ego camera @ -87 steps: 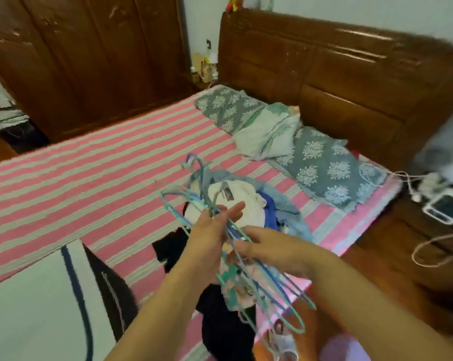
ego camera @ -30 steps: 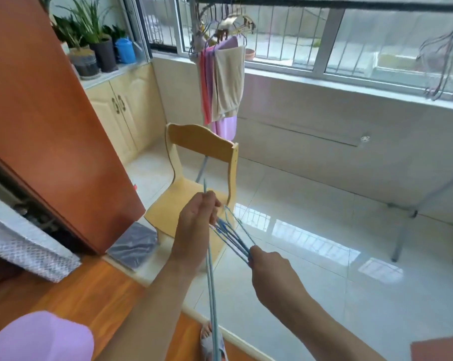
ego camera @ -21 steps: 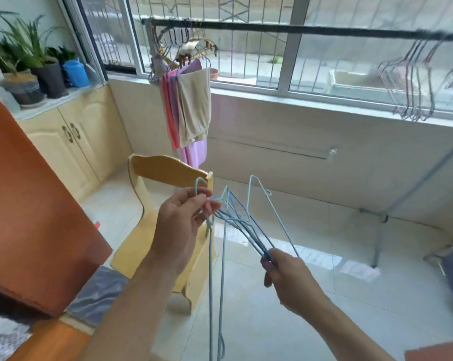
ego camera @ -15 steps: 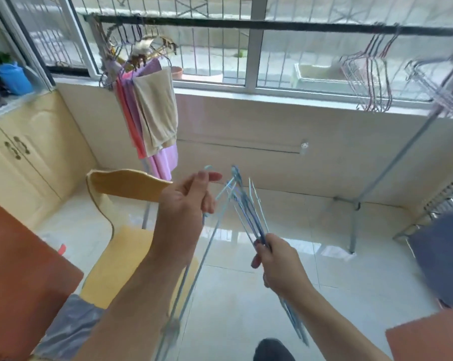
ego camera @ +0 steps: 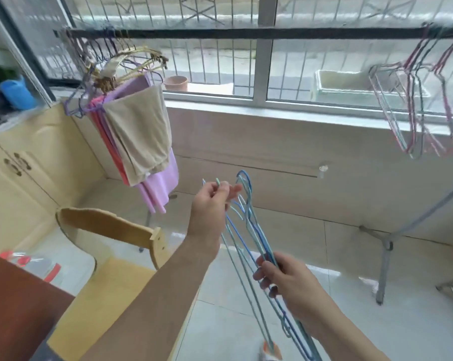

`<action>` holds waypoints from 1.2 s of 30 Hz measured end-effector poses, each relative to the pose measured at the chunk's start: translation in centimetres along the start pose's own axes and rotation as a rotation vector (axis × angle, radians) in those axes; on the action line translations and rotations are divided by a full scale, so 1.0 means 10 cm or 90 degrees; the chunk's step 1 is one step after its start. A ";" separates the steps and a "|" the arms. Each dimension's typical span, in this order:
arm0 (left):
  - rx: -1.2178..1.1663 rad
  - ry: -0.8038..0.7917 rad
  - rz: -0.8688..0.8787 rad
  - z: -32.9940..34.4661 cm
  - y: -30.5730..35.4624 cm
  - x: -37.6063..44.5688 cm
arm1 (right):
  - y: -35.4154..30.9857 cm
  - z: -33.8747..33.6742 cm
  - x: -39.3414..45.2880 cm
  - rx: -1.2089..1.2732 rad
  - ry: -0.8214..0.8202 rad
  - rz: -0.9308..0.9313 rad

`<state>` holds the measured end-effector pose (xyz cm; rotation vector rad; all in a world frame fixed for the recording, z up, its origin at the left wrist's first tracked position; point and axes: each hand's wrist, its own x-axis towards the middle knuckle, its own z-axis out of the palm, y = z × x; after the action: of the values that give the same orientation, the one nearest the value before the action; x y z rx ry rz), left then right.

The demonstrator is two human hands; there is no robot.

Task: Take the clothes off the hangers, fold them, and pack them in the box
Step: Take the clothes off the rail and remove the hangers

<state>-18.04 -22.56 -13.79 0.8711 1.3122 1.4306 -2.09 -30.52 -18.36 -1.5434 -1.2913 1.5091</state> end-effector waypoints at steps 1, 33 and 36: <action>-0.025 -0.010 0.012 0.15 0.04 0.07 | -0.07 -0.07 0.12 -0.027 -0.013 -0.019; -0.140 -0.056 -0.082 1.06 0.40 1.54 | -0.74 -1.13 1.40 0.058 -0.047 0.008; -0.002 -0.088 -0.028 1.24 0.41 1.60 | -0.78 -1.15 1.46 0.127 -0.053 0.008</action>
<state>-11.47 -3.51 -9.42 0.9171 1.2175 1.3132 5.42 -12.22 -14.67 -1.3767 -1.1383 1.6712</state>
